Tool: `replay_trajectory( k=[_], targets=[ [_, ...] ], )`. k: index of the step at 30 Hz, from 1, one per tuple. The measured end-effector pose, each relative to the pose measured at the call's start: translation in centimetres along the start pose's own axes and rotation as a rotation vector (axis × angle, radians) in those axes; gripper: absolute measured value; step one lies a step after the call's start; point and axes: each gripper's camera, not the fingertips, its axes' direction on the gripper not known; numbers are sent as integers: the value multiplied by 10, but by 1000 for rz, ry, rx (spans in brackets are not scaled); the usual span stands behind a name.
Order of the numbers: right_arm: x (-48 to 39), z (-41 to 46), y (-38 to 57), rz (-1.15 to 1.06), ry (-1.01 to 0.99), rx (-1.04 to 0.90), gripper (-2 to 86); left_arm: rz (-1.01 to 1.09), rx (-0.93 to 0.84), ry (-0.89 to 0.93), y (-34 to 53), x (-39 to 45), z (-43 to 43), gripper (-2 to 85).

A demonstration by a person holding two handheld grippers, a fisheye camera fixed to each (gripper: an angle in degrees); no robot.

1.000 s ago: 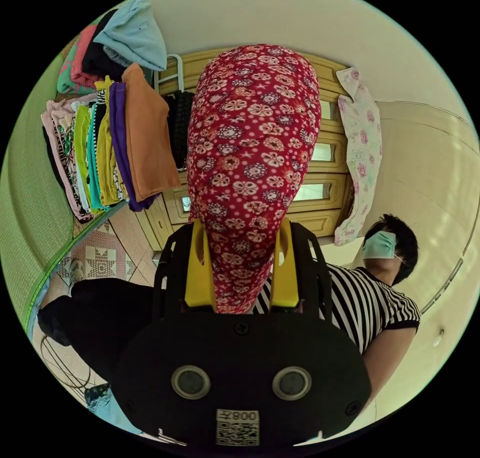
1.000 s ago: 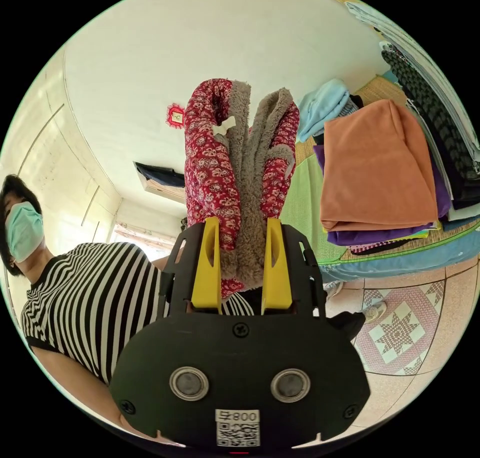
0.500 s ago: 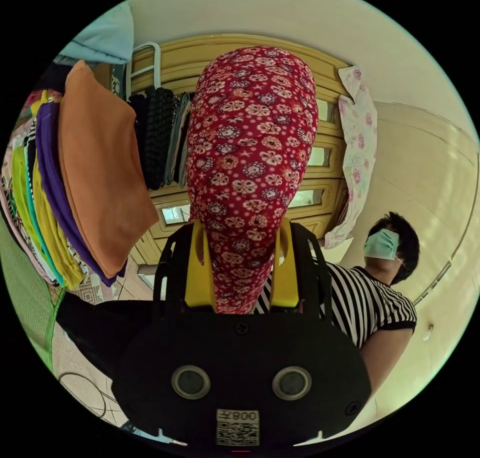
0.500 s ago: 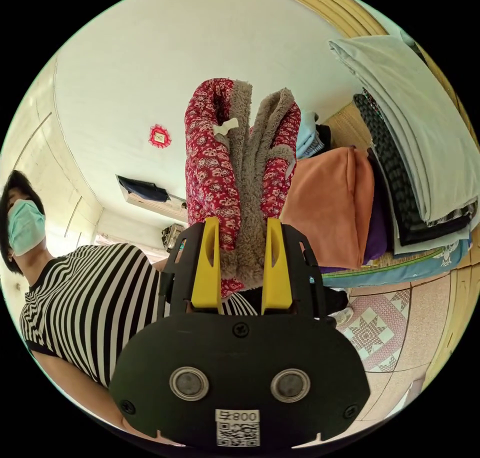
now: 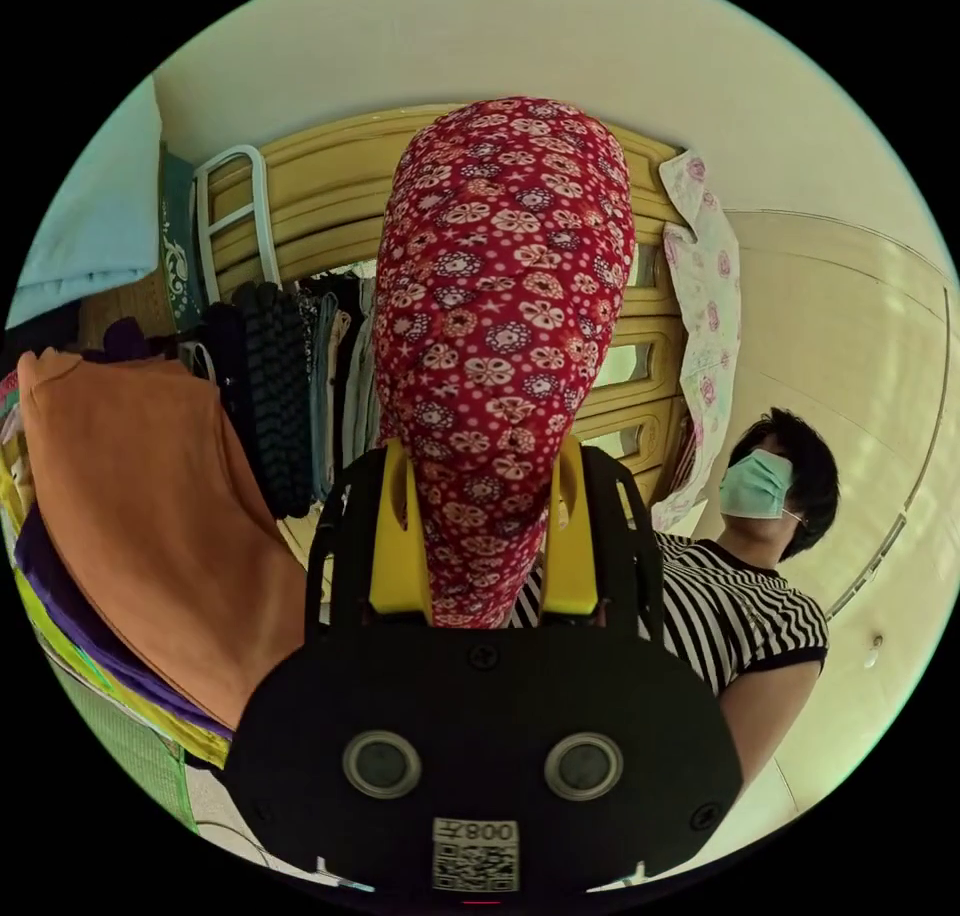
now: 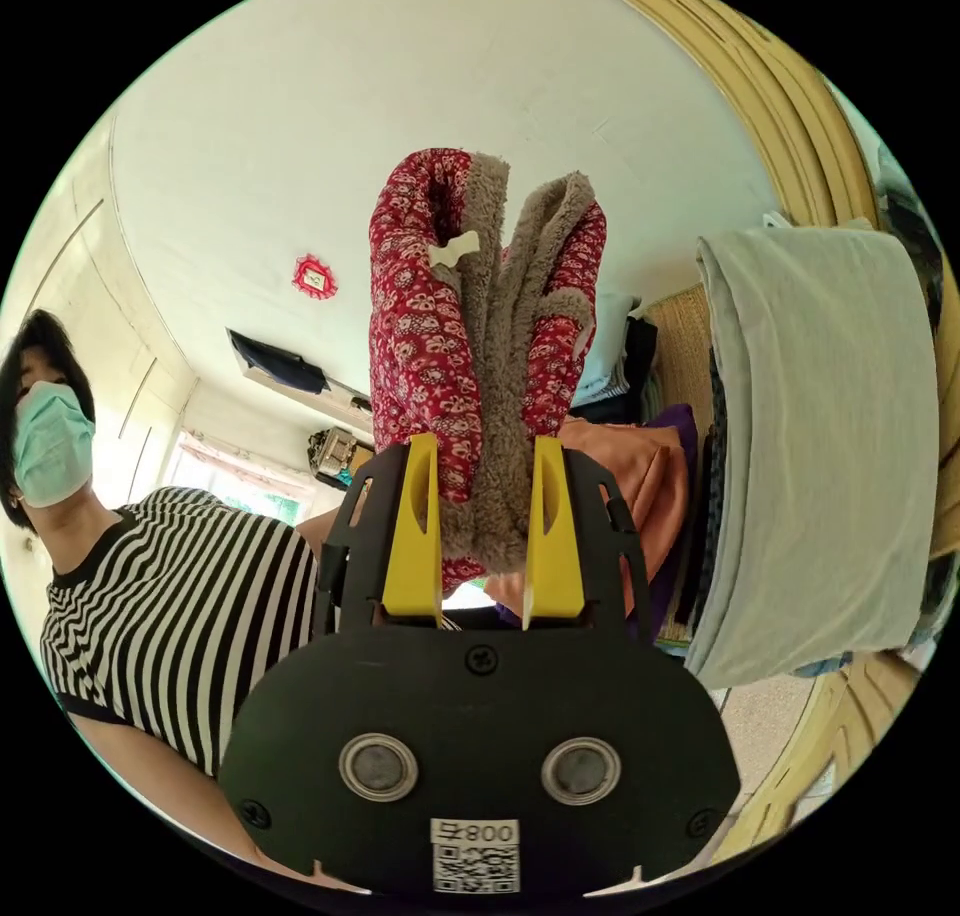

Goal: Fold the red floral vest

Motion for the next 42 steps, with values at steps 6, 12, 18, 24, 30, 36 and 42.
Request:
replay_trajectory(
  k=[6,12,18,24,30,36,42],
  targets=[
    [48,-19,-167,-147,-39,-115,132,71,156,-69,-100,8,43,186],
    [88,-21,-320,-263,14,-191,130,119,250,-107,-204,5,80,187],
    [151,4,-427,-222,81,-243,128,63,303,-84,-288,-30,108,188],
    [233,43,-492,-107,121,-298,125,-46,320,-45,-347,-79,136,188],
    [308,92,-534,-12,174,-349,122,-150,333,-19,-387,-121,161,188],
    [355,142,-565,24,259,-409,111,-215,344,-12,-412,-145,184,191],
    [385,201,-587,-8,540,-481,88,-320,301,-215,-436,-153,207,220]
  ],
)
